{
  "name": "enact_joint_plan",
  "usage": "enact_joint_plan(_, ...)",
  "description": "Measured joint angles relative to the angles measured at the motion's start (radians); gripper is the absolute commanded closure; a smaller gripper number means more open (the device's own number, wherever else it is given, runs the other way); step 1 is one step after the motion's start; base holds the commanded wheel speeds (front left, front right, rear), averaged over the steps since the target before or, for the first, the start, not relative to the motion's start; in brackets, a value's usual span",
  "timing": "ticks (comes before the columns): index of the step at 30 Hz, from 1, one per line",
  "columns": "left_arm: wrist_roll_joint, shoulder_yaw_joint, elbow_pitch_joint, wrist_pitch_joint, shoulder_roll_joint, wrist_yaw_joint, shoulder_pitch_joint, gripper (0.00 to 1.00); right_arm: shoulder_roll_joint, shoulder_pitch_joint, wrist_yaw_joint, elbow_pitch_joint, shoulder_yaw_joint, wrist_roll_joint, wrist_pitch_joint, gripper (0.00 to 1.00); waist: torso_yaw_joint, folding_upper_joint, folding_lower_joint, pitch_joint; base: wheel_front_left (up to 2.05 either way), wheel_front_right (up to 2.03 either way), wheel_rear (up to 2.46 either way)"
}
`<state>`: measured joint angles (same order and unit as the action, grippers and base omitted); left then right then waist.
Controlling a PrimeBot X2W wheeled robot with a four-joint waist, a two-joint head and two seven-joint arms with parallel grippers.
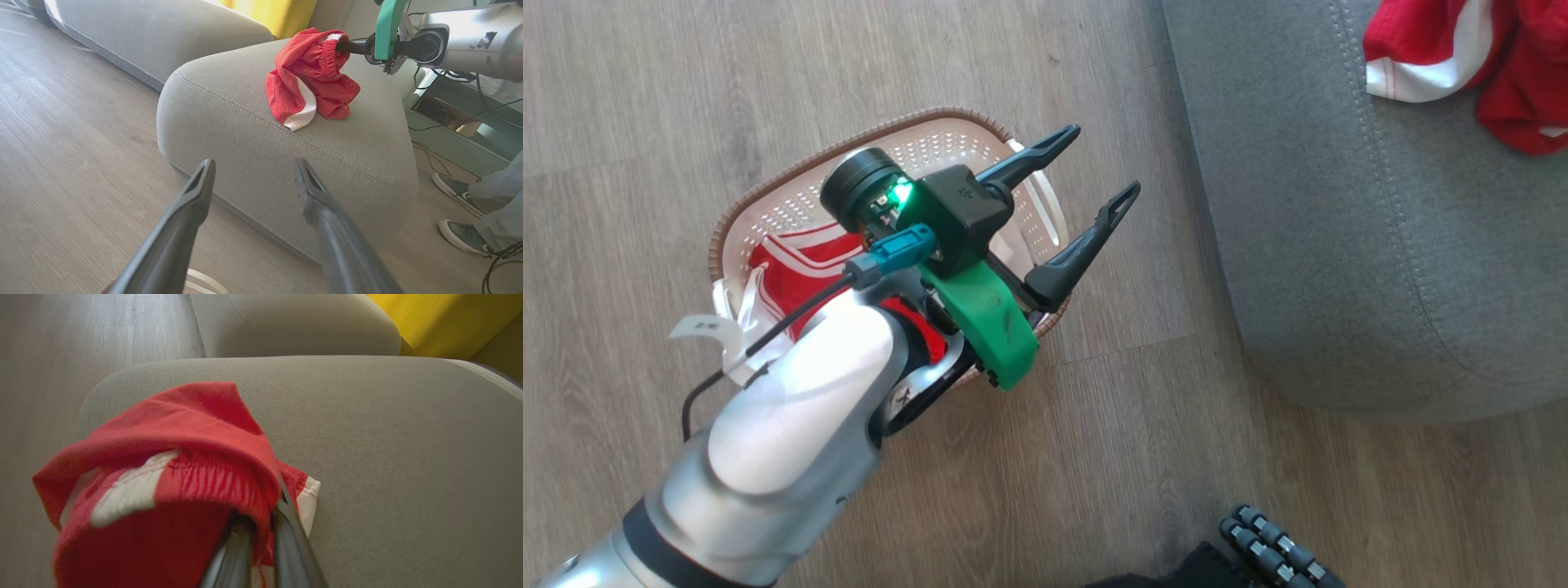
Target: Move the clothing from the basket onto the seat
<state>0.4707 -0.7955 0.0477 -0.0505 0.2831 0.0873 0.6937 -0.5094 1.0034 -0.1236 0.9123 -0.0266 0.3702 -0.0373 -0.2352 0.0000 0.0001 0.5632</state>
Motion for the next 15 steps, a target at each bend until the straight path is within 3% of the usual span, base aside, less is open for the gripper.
enact_joint_plan(1, 0.000, 0.000, 0.002, 0.001, 0.000, -0.001, 0.000, 0.00, 0.001, 0.000, 0.000, 0.022, -0.001, 0.000, 0.021, 0.77, 0.004, 0.0000, 0.0000, 0.001, 0.00, 0.00, 0.00)
enact_joint_plan(2, 0.000, 0.000, 0.004, 0.001, 0.000, -0.001, 0.000, 0.00, 0.001, 0.000, 0.000, 0.042, -0.001, 0.001, 0.043, 0.20, 0.007, 0.0000, 0.0000, 0.001, 0.00, 0.00, 0.00)
enact_joint_plan(3, 0.000, 0.000, 0.008, 0.001, 0.000, -0.001, 0.000, 0.00, 0.001, 0.000, 0.000, 0.058, -0.001, 0.002, 0.061, 0.00, 0.009, 0.0000, 0.0000, 0.000, 0.00, 0.00, 0.00)
enact_joint_plan(15, 0.013, 0.002, 0.030, 0.032, -0.002, -0.017, 0.000, 0.00, -0.005, 0.024, 0.000, 0.090, -0.078, 0.064, 0.184, 0.00, -0.006, 0.0000, 0.0000, -0.061, 0.00, 0.00, 0.00)
